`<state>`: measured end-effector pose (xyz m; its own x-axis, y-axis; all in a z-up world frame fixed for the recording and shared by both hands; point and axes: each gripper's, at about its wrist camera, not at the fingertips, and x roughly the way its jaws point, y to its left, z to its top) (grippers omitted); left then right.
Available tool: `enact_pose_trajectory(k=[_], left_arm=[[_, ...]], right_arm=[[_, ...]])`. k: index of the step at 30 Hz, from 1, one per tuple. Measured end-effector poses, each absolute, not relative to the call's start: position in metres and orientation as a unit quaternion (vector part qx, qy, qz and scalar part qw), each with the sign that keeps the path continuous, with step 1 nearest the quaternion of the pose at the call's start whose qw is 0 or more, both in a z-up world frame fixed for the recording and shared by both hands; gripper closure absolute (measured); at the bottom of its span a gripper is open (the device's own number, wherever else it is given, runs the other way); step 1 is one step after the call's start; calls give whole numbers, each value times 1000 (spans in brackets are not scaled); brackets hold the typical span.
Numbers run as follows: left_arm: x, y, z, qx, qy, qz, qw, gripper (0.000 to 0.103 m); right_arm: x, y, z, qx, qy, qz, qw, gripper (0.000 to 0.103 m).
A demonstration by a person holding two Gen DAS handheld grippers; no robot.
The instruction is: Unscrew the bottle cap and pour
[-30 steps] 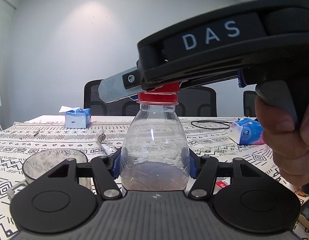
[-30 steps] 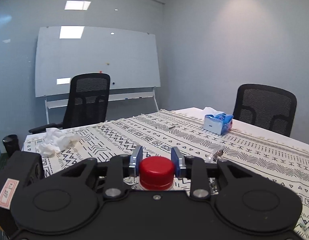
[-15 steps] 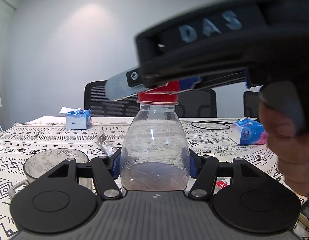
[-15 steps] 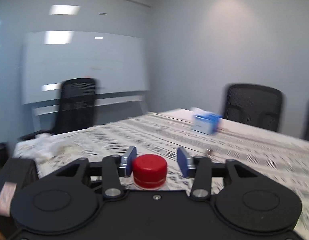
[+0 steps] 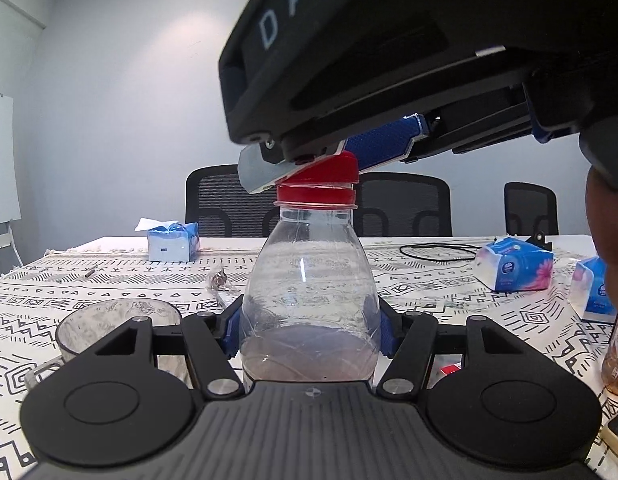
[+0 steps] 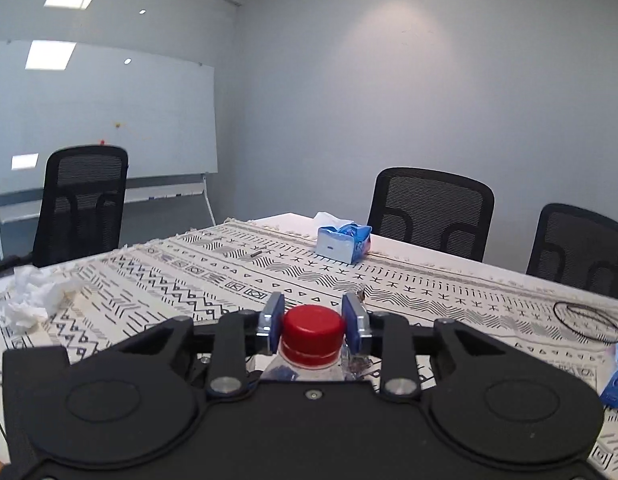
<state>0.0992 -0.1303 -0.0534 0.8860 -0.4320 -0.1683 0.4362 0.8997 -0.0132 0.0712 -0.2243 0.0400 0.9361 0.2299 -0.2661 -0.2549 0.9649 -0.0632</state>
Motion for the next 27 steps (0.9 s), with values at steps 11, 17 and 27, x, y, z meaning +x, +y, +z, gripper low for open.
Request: enact_pose_trajectory(k=[11, 17, 27], left_arm=[[108, -122, -52, -5, 94, -244, 965, 45], [105, -121, -53, -7, 95, -263, 960, 45], [104, -124, -54, -1, 90, -260, 961, 45]], right_arm=[[112, -283, 31, 1, 111, 323, 940, 71], [128, -308, 29, 24, 107, 408, 907, 69], [91, -282, 41, -76, 101, 300, 945, 64]])
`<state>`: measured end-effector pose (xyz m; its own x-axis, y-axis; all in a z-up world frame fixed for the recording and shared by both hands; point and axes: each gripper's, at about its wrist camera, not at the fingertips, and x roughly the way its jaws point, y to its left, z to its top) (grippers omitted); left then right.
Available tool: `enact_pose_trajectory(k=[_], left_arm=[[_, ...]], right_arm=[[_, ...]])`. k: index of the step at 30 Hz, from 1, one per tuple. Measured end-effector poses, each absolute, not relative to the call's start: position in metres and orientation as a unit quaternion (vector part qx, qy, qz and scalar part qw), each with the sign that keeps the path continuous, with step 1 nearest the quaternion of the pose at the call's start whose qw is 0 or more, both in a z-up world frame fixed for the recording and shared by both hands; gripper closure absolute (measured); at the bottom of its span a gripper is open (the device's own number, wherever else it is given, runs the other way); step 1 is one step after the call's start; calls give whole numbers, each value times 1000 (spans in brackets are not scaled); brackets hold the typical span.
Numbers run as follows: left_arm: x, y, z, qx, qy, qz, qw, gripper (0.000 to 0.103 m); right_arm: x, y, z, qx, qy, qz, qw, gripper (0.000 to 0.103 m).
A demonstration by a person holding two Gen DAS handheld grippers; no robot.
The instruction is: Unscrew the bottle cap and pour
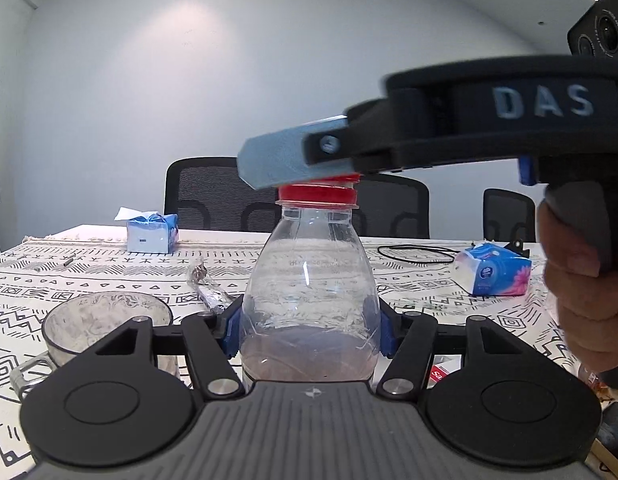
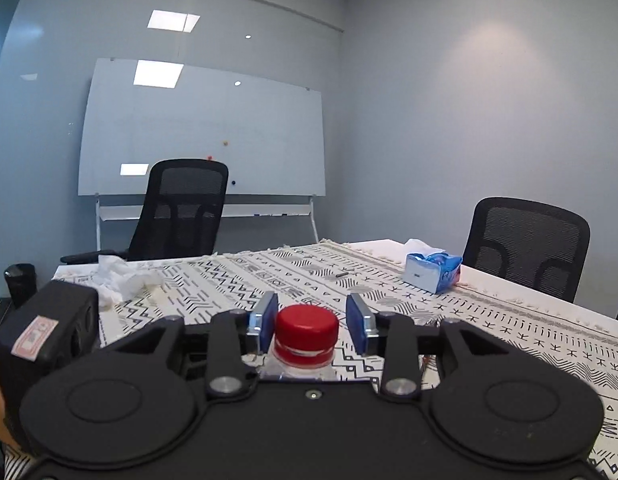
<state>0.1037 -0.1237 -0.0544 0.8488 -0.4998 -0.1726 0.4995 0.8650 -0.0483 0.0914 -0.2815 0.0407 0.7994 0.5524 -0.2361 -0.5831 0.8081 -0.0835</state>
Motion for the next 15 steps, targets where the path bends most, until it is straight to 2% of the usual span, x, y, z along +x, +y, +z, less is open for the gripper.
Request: enact_pose_trajectory(k=[1, 3, 5, 10, 12, 15], left_arm=[[104, -124, -54, 1, 89, -258, 962, 45], [104, -124, -54, 0, 90, -256, 962, 45], [104, -123, -53, -1, 91, -255, 963, 44], [102, -125, -53, 4, 89, -254, 963, 44], [102, -125, -52, 4, 89, -253, 963, 44], [101, -125, -52, 4, 89, -253, 963, 44]], right_arm=[[89, -282, 41, -79, 103, 299, 945, 64], [77, -286, 43, -93, 104, 304, 942, 72], [69, -289, 44, -95, 108, 301, 943, 74], [61, -294, 44, -73, 105, 291, 948, 65], [62, -292, 46, -65, 97, 294, 949, 53], [75, -280, 47, -61, 96, 290, 950, 53]])
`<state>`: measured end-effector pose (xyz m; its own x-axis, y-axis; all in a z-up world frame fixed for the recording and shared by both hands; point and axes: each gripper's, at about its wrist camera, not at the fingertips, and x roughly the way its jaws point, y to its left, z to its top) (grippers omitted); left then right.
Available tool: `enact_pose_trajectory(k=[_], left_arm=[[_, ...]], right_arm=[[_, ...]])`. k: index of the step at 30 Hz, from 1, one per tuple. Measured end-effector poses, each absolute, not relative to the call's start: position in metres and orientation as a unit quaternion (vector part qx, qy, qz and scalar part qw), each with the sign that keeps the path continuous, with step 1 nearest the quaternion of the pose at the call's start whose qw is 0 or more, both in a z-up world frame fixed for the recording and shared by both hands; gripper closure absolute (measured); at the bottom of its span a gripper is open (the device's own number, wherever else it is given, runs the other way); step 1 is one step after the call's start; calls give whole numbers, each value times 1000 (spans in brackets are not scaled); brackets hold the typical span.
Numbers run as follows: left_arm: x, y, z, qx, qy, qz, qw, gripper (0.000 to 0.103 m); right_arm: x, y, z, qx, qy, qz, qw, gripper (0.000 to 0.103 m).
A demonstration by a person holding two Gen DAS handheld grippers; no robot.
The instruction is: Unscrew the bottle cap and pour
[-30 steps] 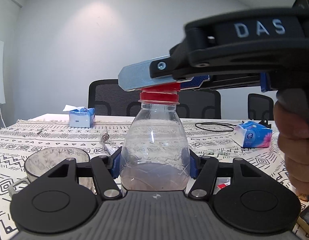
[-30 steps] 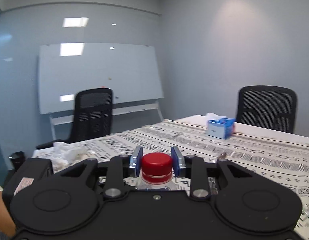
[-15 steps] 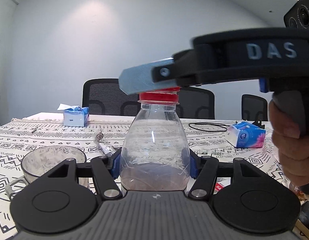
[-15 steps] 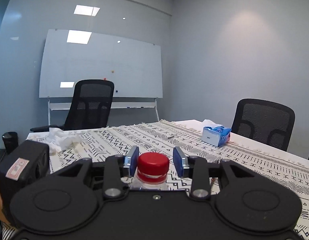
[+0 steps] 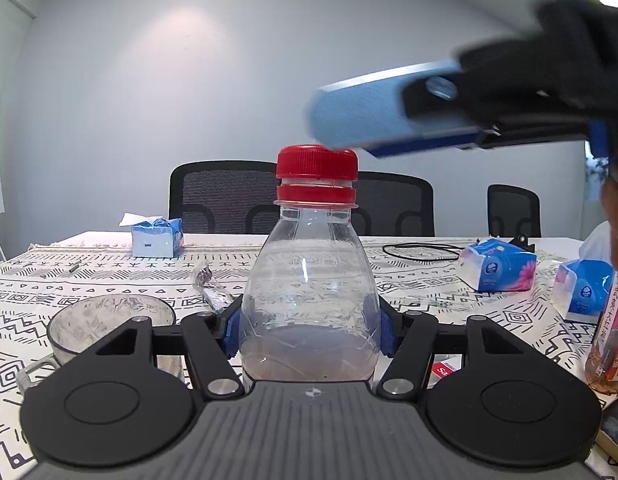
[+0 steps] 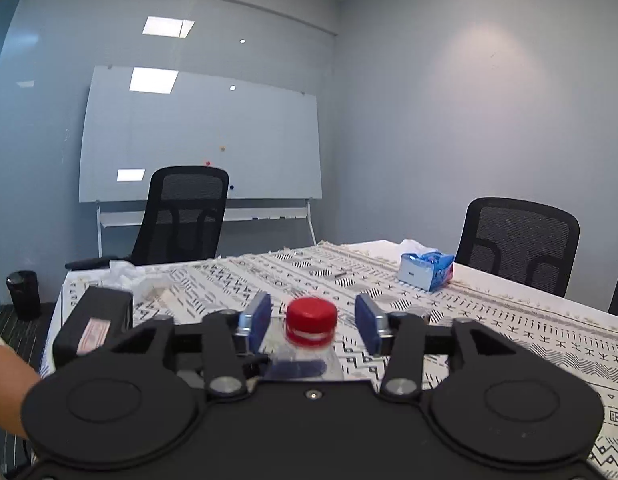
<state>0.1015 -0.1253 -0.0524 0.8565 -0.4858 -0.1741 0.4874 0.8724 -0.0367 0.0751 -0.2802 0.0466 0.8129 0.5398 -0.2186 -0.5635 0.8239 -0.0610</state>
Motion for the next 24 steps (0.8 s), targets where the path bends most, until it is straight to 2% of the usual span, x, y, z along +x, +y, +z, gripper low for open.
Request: enact_pose_trajectory(k=[6, 13, 17, 24], left_arm=[[102, -124, -53, 3, 90, -252, 963, 44], [102, -124, -52, 3, 90, -251, 964, 44], [102, -124, -53, 2, 90, -251, 964, 44], [101, -123, -53, 1, 91, -252, 963, 44]], right_arm=[[96, -278, 37, -45, 112, 287, 950, 52], [80, -291, 40, -49, 113, 287, 950, 50], [84, -282, 41, -54, 111, 296, 947, 43], [96, -272, 39, -50, 112, 295, 947, 43]])
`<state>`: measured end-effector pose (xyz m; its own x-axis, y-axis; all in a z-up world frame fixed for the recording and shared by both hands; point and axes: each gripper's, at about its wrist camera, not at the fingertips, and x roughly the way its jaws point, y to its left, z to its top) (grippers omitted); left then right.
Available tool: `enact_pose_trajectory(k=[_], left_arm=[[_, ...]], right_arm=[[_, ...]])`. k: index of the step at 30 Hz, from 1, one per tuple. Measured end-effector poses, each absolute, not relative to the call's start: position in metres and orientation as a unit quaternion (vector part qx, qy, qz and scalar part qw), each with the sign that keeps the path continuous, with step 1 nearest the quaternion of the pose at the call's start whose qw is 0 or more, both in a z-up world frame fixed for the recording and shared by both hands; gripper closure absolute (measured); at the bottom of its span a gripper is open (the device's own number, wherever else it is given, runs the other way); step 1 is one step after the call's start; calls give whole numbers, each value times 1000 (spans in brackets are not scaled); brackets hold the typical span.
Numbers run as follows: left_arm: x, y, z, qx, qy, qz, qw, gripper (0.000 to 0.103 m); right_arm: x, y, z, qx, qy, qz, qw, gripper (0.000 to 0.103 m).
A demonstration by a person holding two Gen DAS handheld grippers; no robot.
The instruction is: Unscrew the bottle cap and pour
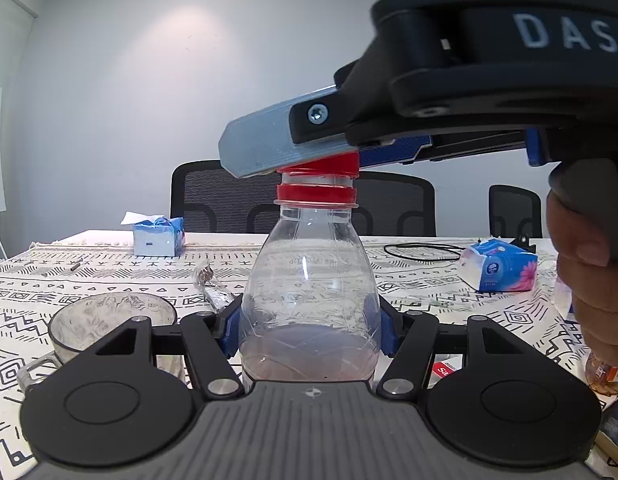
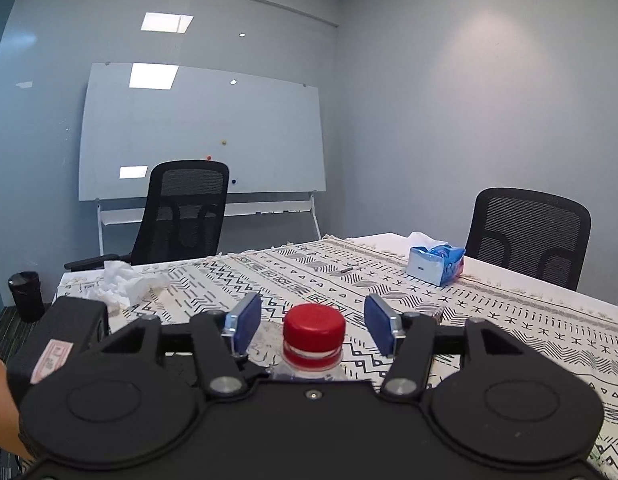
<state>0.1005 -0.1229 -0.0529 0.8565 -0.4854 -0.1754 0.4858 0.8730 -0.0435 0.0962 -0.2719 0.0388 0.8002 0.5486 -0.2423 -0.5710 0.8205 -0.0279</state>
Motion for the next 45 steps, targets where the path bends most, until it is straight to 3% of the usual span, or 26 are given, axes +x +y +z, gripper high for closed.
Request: enact_pose_trajectory(k=[7, 10, 12, 14, 26, 38, 45], left_arm=[[100, -124, -53, 1, 92, -252, 963, 44], [100, -124, -53, 0, 92, -251, 964, 43], [99, -124, -53, 1, 91, -251, 964, 43], [99, -124, -53, 1, 91, -250, 964, 43], [100, -124, -53, 2, 92, -251, 964, 43], [96, -125, -50, 7, 93, -257, 962, 43], [92, -124, -46, 11, 104, -256, 961, 32]], right_arm=[[86, -276, 36, -38, 106, 287, 951, 38], [86, -270, 35, -40, 103, 286, 952, 46], [85, -267, 36, -40, 104, 285, 952, 61], [85, -265, 37, -40, 102, 276, 955, 68], [73, -293, 48, 15, 86, 239, 967, 69], [73, -324, -26, 59, 267, 71, 959, 69], [84, -315, -66, 46, 335, 37, 940, 67]])
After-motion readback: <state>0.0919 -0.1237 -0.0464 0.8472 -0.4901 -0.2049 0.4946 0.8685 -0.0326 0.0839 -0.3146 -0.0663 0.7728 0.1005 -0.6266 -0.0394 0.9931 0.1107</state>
